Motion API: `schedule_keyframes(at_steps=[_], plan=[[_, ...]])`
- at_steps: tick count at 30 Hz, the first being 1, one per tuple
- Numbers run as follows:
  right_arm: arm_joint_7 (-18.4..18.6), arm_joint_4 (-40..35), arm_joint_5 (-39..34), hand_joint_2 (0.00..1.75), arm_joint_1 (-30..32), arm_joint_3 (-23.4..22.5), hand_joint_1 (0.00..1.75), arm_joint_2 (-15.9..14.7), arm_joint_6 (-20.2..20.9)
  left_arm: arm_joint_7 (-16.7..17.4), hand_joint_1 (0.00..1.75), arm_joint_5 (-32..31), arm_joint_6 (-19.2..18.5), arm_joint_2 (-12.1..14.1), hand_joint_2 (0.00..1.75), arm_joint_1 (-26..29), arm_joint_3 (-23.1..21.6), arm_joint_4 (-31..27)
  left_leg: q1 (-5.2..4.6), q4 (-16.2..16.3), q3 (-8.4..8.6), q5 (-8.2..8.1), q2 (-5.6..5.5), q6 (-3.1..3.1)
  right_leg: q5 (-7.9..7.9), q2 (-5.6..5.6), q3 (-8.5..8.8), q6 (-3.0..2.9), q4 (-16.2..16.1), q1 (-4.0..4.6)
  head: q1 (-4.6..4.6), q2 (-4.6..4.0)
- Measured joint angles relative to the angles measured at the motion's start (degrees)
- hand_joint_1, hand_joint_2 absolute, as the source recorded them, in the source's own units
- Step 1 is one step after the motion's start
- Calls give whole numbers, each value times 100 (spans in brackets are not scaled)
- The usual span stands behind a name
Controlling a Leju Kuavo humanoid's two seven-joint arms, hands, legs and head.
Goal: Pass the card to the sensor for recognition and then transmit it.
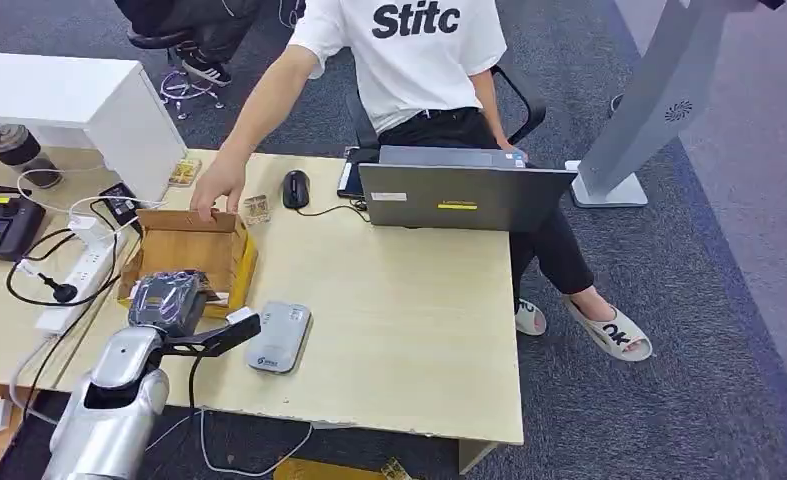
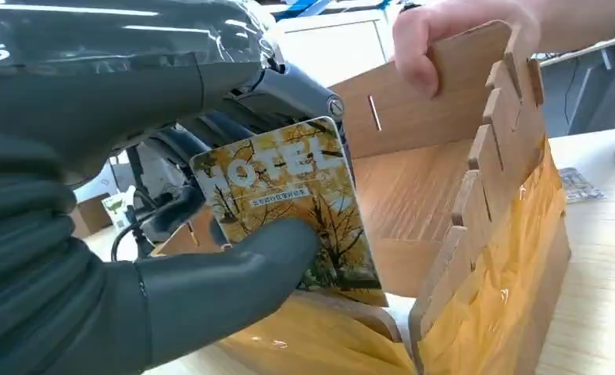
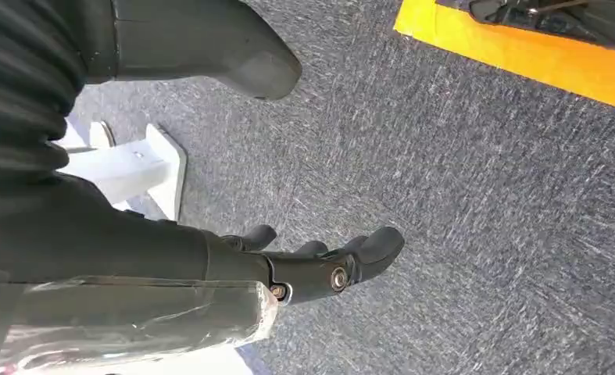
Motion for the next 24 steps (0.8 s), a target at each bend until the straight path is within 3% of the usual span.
schedule_keyframes(at_steps=[11,24], plan=[[-37,0,0,175,1,0,0,-2,-9,-7,175,0,-2,-11,175,-1,42,4,0,0,0,0,0,0,0,0,0,0,0,0,0,0],[-63,0,0,175,13,0,0,-7,-33,192,175,0,-66,402,175,-118,42,-175,2,0,1,0,1,0,0,1,-1,0,1,1,0,0]])
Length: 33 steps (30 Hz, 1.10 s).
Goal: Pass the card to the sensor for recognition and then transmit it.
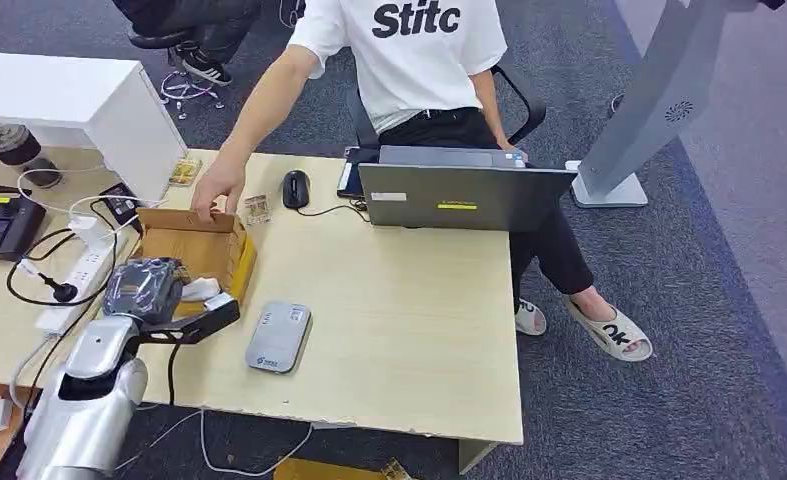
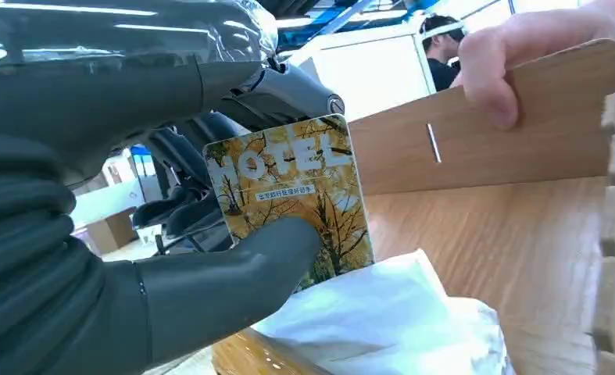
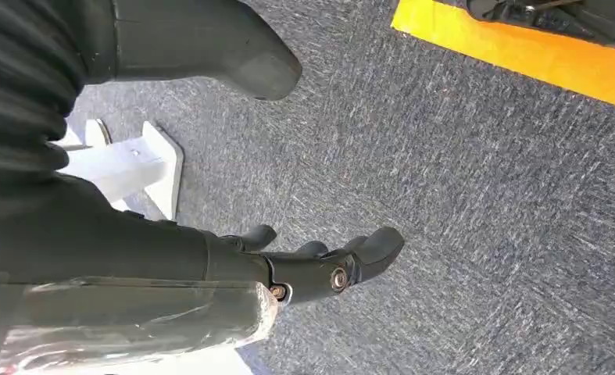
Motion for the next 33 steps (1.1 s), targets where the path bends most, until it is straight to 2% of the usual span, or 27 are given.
schedule_keyframes(at_steps=[7,13,22,31,33], plan=[[-13,0,0,175,5,0,0,-2,-4,96,175,2,26,83,175,-43,2,-42,0,1,0,0,0,0,1,0,0,0,0,0,2,0],[-22,0,0,175,10,2,0,-4,-9,15,175,4,-105,216,175,-402,267,-326,0,1,0,1,-3,0,1,-2,0,0,0,0,0,0],[-72,0,0,175,10,116,0,-33,-7,199,175,2,-219,496,175,-1068,332,-505,0,1,0,2,-2,-1,1,-1,1,0,2,1,2,0],[-28,0,0,175,9,159,0,-37,-15,391,175,0,-219,675,175,-1197,330,-503,-1,1,0,1,-2,-1,1,0,0,0,1,0,2,0],[-6,0,0,175,9,179,0,-39,-15,534,175,0,-295,739,175,-1221,277,-500,-1,1,1,1,-1,-1,1,1,-2,-1,1,1,0,0]])
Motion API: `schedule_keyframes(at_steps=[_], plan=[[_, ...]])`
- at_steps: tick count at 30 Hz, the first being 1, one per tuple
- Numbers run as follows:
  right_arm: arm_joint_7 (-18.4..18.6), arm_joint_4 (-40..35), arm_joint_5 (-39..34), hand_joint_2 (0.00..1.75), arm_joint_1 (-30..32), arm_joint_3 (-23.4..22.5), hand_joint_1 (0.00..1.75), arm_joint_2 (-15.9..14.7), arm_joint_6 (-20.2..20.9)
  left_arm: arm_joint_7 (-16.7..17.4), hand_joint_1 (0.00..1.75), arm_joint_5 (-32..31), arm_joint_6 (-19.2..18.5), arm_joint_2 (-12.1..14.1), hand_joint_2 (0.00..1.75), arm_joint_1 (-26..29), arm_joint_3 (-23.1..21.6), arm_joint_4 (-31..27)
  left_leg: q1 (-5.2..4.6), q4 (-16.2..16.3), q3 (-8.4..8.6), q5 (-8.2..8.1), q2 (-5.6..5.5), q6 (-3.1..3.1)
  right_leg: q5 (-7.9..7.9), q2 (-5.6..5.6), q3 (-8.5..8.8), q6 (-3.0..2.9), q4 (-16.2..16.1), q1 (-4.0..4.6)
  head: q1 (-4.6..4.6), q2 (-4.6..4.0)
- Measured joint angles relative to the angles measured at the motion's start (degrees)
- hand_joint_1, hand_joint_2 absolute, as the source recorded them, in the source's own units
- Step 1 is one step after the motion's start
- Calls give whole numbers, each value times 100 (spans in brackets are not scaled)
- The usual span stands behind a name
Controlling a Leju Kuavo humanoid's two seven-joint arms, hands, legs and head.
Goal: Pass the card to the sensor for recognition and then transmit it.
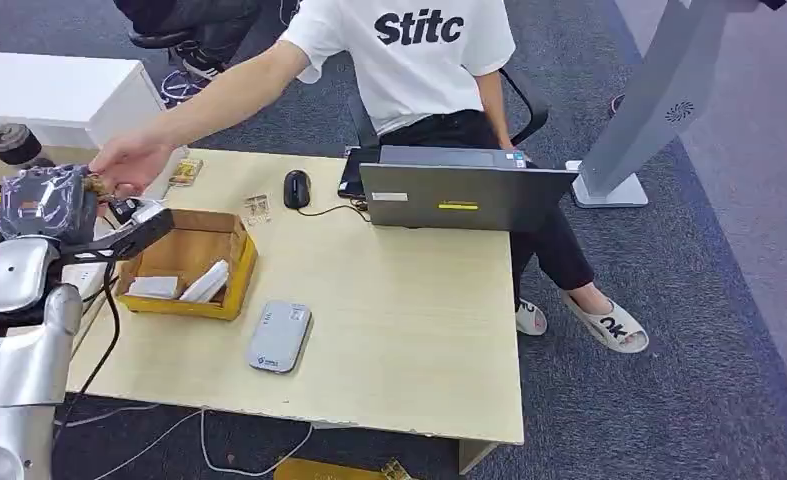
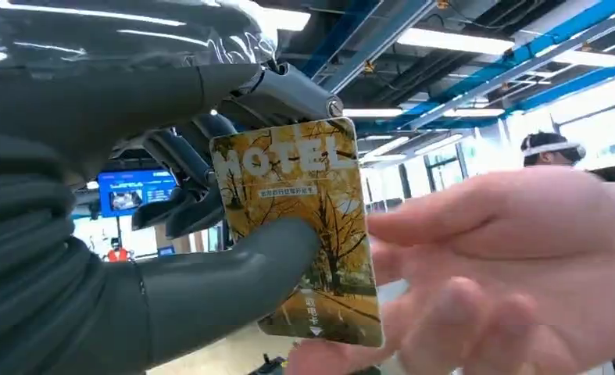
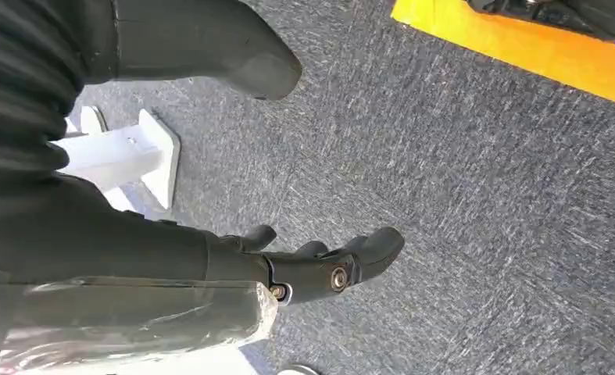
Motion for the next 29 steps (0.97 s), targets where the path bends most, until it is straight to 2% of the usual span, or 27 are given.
schedule_keyframes(at_steps=[2,6,10,11,12,13,23,25,29], plan=[[59,0,0,175,3,39,0,-9,-15,102,175,0,-57,125,175,-114,-127,39,0,1,0,0,1,0,0,1,-3,-1,0,0,0,0],[33,0,0,175,-3,109,0,-44,-81,360,175,0,-223,216,175,-514,-369,223,0,1,0,3,-3,1,2,-2,1,-2,0,1,0,0],[-29,0,0,175,-5,155,0,-50,-122,345,175,-2,-225,214,175,-743,-500,341,0,1,0,3,-1,1,2,-1,1,-2,1,0,0,0],[-33,0,0,175,-4,160,0,-50,-122,343,117,0,-216,207,175,-761,-522,361,-1,1,0,2,1,1,2,1,1,-2,0,0,-2,0],[-33,0,0,175,-3,166,0,-50,-122,340,7,-2,-205,207,175,-772,-557,380,-1,1,0,2,1,1,2,1,1,-2,0,0,2,0],[-33,0,0,175,-3,173,0,-50,-122,330,0,-2,-192,207,175,-774,-581,393,-1,1,0,2,2,1,2,1,0,-2,0,0,2,0],[81,0,0,175,-3,225,0,-52,-122,253,0,0,212,-5,175,-619,-526,365,-1,1,-3,2,0,1,1,0,1,-1,0,0,0,0],[105,0,0,175,-2,223,0,-52,-122,154,0,0,263,-57,175,-521,-423,286,0,1,-3,2,0,1,2,0,1,-1,0,0,0,0],[105,0,0,175,3,223,0,-52,-127,-318,0,64,494,-265,175,-231,121,-90,0,1,-3,2,2,1,1,3,-1,-2,0,0,0,0]])
